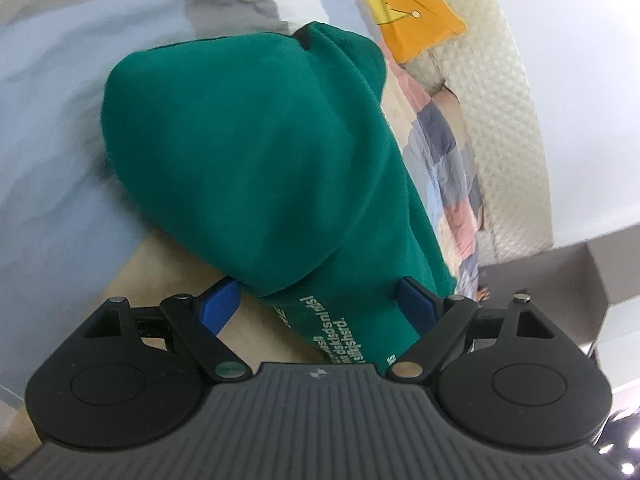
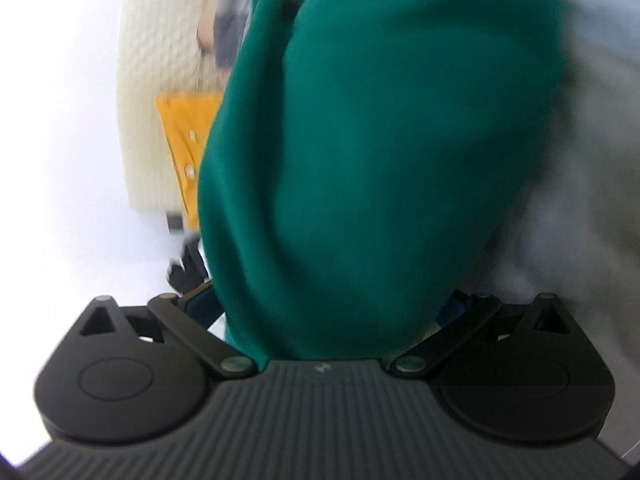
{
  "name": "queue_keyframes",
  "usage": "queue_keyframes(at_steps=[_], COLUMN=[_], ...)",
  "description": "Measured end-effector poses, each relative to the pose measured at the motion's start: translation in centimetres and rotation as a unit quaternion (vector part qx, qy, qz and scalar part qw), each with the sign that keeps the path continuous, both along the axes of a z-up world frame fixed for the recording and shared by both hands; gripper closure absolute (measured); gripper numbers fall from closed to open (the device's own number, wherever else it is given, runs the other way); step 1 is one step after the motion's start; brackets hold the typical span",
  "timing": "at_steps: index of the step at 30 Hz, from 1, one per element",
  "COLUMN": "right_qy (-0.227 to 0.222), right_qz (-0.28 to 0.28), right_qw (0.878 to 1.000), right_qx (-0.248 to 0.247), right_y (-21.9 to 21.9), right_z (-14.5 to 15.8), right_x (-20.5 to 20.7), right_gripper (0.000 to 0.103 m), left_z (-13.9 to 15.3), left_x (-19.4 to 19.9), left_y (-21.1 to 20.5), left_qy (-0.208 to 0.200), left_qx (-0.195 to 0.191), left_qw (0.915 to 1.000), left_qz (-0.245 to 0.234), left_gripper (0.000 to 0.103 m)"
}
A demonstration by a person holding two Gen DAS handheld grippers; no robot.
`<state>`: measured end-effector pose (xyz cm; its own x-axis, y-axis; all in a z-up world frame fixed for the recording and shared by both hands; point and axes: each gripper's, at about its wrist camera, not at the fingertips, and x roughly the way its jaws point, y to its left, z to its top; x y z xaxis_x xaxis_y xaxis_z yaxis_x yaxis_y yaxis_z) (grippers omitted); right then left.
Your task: Fold large clothes
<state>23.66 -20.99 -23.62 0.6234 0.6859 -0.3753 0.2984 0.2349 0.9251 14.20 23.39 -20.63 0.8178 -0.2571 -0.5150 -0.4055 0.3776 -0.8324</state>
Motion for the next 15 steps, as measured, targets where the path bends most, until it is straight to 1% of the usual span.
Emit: queue_keyframes(at_steps=[3, 5, 7, 9, 10, 11, 12, 15], right_qy=[0.015, 0.018, 0.018, 0.022, 0.023, 0.024, 0.027, 0.031], right_qz=[-0.052, -0.069, -0.079, -0.087, -0.089, -0.093, -0.096, -0.108], right_qw=[0.998, 0.997, 0.996, 0.995, 0.995, 0.995, 0.995, 0.993], right_qx=[0.020, 0.028, 0.035, 0.030, 0.027, 0.028, 0.028, 0.034], right_y=[-2.2, -3.0, -3.5, -3.7, -4.1, -4.2, -4.6, -5.3], right_z=[-0.4, -0.5, -0.4, -0.2, -0.3, -0.3, -0.3, -0.3], right_x=[-0.6, -0.9, -1.2, -1.7, -1.8, -2.1, -2.4, -3.0], right_gripper=[0.001, 0.003, 0.008, 0.020, 0.022, 0.025, 0.027, 0.028], left_z=[-0.6, -0.8, -0.9, -1.1, -1.0, -1.0, -1.2, -1.8], left_x=[-0.3, -0.5, -0.7, -1.2, -1.5, -1.7, -1.8, -1.9], left_y=[0.4, 0.7, 1.0, 1.5, 1.5, 1.7, 1.9, 2.5], left_qy=[-0.001, -0.003, -0.006, -0.008, -0.008, -0.007, -0.004, -0.003], left_qx=[-0.022, -0.033, -0.046, -0.054, -0.056, -0.058, -0.063, -0.083], left_qw=[0.9997, 0.9992, 0.9983, 0.9971, 0.9965, 0.9959, 0.9951, 0.9928], left_qz=[0.013, 0.022, 0.034, 0.053, 0.061, 0.069, 0.076, 0.086], left_gripper=[0.015, 0.015, 0.015, 0.015, 0.015, 0.015, 0.015, 0.015])
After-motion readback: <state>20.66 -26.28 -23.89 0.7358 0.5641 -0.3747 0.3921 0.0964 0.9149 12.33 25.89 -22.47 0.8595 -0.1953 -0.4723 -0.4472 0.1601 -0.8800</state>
